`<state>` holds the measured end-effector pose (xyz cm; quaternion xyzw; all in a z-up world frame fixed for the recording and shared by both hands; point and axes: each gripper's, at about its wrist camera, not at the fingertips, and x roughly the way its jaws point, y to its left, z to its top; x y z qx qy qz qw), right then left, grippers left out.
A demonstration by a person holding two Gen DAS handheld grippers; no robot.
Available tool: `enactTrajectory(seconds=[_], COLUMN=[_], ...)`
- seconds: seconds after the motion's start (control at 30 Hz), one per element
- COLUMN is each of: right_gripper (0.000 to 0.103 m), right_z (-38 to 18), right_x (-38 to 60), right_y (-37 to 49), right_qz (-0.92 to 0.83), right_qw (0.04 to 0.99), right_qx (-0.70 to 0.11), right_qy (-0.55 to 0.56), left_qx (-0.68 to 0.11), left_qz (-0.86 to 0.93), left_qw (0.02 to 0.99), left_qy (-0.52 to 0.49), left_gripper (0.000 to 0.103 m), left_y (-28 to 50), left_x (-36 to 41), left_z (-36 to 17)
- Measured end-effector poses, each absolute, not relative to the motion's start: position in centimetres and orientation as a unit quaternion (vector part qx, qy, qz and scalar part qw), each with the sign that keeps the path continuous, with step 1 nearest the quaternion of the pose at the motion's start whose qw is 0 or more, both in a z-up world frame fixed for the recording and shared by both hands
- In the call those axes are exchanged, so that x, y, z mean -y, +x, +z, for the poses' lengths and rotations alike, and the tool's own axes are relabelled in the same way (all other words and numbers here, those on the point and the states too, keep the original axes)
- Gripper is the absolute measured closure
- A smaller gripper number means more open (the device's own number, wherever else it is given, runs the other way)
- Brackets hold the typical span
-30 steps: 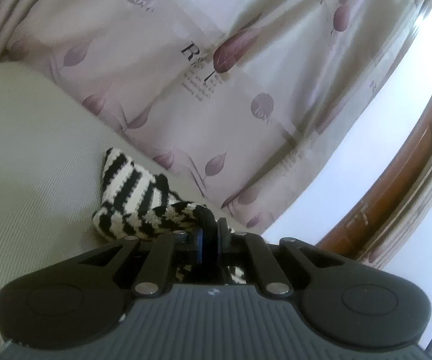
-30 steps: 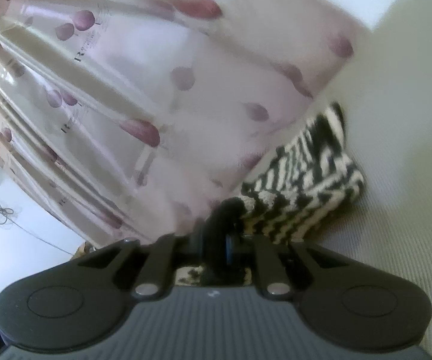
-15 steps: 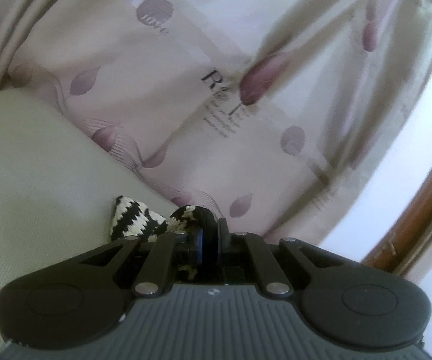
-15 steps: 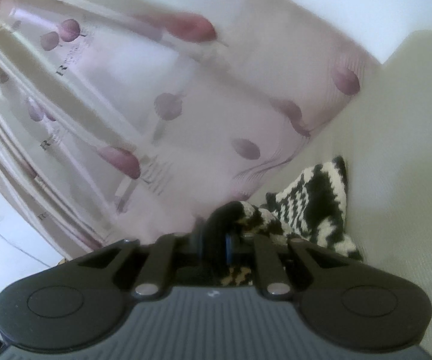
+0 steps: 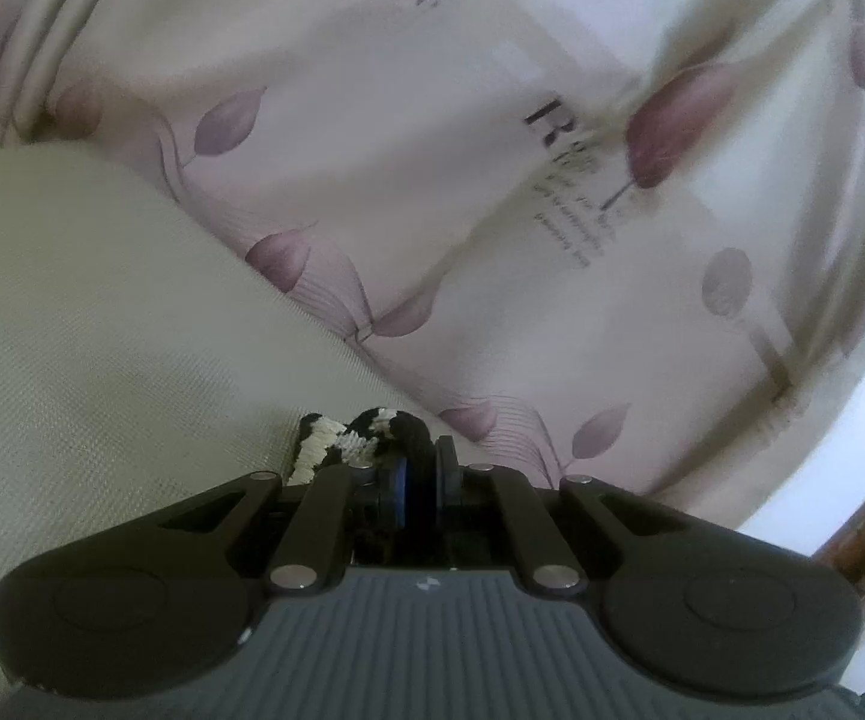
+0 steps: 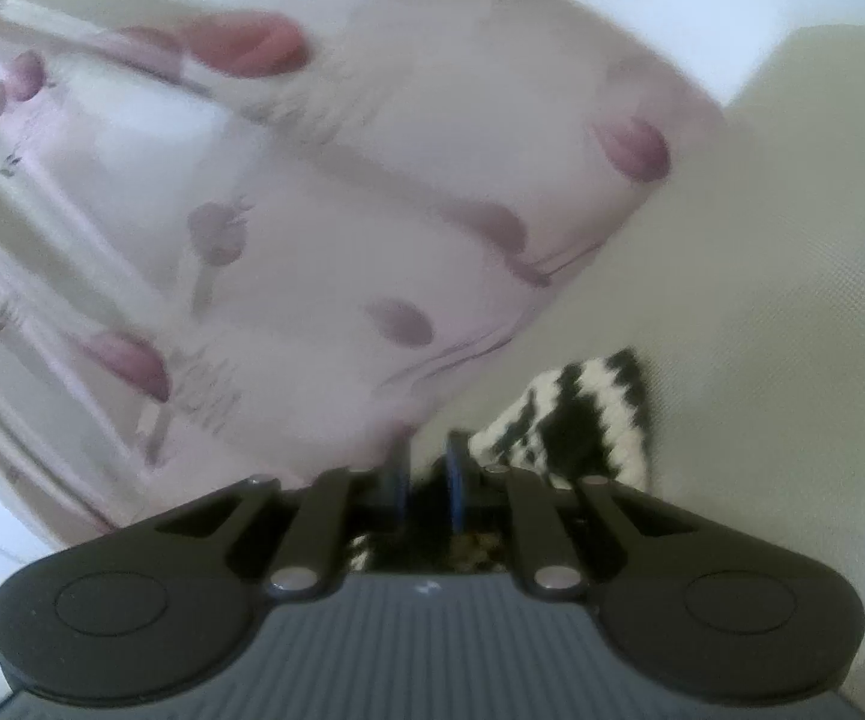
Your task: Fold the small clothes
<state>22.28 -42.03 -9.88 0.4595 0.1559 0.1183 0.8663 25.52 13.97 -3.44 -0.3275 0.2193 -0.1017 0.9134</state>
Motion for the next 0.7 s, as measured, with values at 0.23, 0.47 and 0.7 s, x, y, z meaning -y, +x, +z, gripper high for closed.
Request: enactTrajectory(seconds=[0.23, 0.47, 0.7], right_gripper=[0.087, 0.046, 0.064], right_z=[-11.0, -10.2, -9.7], right_x=[41.5, 39.7, 36.4], right_y=[23.4, 25.7, 30.0], right_qz=[0.096, 0.077, 0.084], right_qw=[0.881, 0.923, 0.945], right_qx=[-0.175, -0.216, -0.264], right_qy=[0.429, 0.31, 0.173], left_qx=[-0.235, -0.25, -0.255], left_qz=[-0.089, -0.083, -0.085], left_qw=[0.92, 0.916, 0.917], left_qy=[-0.302, -0.304, -0.294], left_gripper=[0.094, 0.094, 0.094], left_y=[27.3, 28.2, 28.5], left_x=[-13.0, -13.2, -13.1], left_z=[-5.8, -7.4, -7.4])
